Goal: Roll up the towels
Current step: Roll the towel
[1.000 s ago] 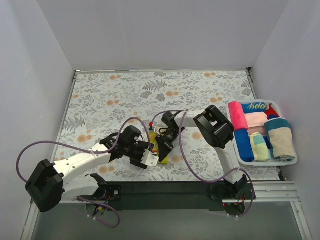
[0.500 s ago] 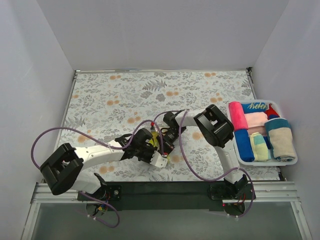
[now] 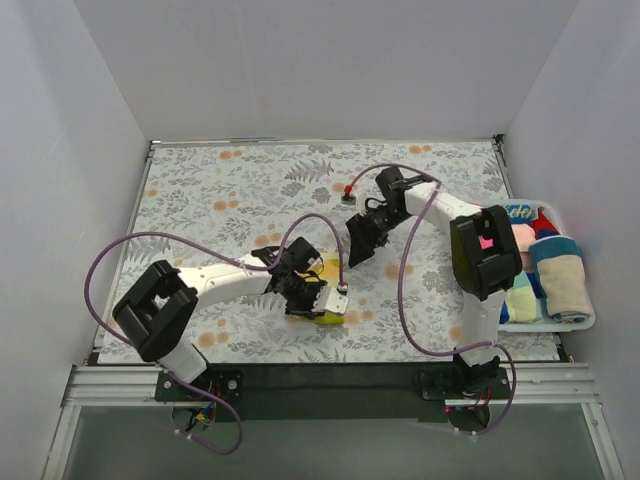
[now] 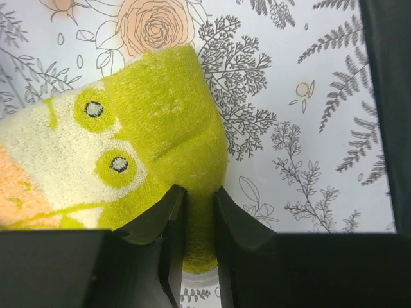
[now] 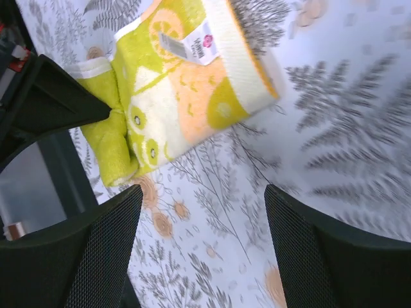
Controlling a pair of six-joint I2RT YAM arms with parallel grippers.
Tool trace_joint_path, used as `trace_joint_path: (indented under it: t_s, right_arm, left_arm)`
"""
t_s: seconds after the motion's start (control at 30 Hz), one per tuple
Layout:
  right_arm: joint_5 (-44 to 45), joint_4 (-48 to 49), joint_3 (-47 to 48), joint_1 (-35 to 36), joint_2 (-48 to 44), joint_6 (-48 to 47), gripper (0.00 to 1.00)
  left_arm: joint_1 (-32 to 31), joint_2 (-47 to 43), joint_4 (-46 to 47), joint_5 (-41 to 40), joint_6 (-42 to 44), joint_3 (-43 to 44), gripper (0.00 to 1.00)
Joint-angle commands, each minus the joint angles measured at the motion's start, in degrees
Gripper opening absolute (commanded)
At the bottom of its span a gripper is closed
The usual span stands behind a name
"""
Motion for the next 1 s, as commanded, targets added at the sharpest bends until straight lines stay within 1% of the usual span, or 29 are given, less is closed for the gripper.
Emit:
trace_joint_path:
  t_s: [0.0,0.03,0.07,0.1,0.17,0.23,0.27,0.3,0.33,0.37,0.4,0.43,0.5,0.53,0.57,0.6,0.77,0.97]
  right_arm:
    - [6.2,1.3,-0.6,-1.0,-8.7,-1.8,0.69]
    - [7.1,2.0,-1.9,-1.0,-10.5,-1.8,0.69]
    - [7.8,2.8,-4.7,-1.0,-14.2,-1.7,0.68]
    - [9.2,4.6,-6.5,-1.1,-16.0,-1.7,0.68]
    - [10.1,6.0,-9.3,-1.0,-21.3,-1.6,0.65]
    - [10.4,6.6,-12.8,-0.7,-24.1,-2.2,0.61]
    - [10.5,6.6,-13.9,-0.3,-26.6,-2.6,0.6]
    - [10.8,6.9,-15.8,0.2,-27.6,-3.1,0.59]
    - [11.3,7.0,-17.0,2.1,-28.5,-4.0,0.56]
    - [11.9,7.2,-17.9,3.2,-29.7,-4.4,0.55]
    - [13.6,7.7,-18.6,4.6,-30.0,-4.7,0.54]
    - [14.5,8.2,-19.8,7.8,-30.2,-5.0,0.54]
    - [18.2,10.5,-20.5,11.3,-29.9,-5.1,0.54]
    - [19.5,11.3,-20.6,14.8,-28.9,-5.2,0.55]
    - [21.9,12.0,-20.3,16.3,-28.3,-5.4,0.56]
    - [23.1,14.0,-20.1,19.4,-27.4,-5.5,0.57]
    - [28.6,19.7,-17.4,25.2,-21.6,-4.3,0.59]
    - [28.6,23.3,-17.3,29.4,-17.3,-4.3,0.59]
  left_arm:
    - [2.5,6.7,-14.3,8.5,-2.4,3.3,0.0]
    - [3.5,8.2,-15.9,9.9,-2.3,4.8,0.0]
    - [5.9,11.7,-18.8,11.3,-2.1,7.9,0.0]
    - [7.0,13.5,-20.8,14.6,-1.6,9.5,0.0]
    - [10.3,19.1,-25.3,16.8,-1.2,14.0,0.0]
    - [12.0,22.9,-28.3,18.4,0.4,17.1,0.01]
    - [13.6,24.6,-30.3,18.5,0.8,20.2,0.02]
    - [14.3,28.6,-31.5,18.5,1.5,21.7,0.03]
    - [14.8,30.5,-32.7,18.7,1.9,23.2,0.08]
    - [15.8,32.6,-35.0,18.8,2.1,24.9,0.09]
    - [16.2,35.6,-36.0,19.1,2.5,27.5,0.09]
    - [16.6,37.2,-37.2,19.3,2.9,28.7,0.09]
    - [17.3,38.8,-37.7,18.6,3.1,30.7,0.1]
    - [17.4,40.5,-37.7,17.3,3.2,31.3,0.1]
    - [17.5,41.3,-37.7,17.0,3.2,31.7,0.1]
    - [17.6,42.2,-37.7,16.8,3.2,32.3,0.11]
    - [18.7,46.4,-39.2,17.0,3.7,35.6,0.13]
    - [19.7,47.9,-38.8,17.1,3.5,37.0,0.15]
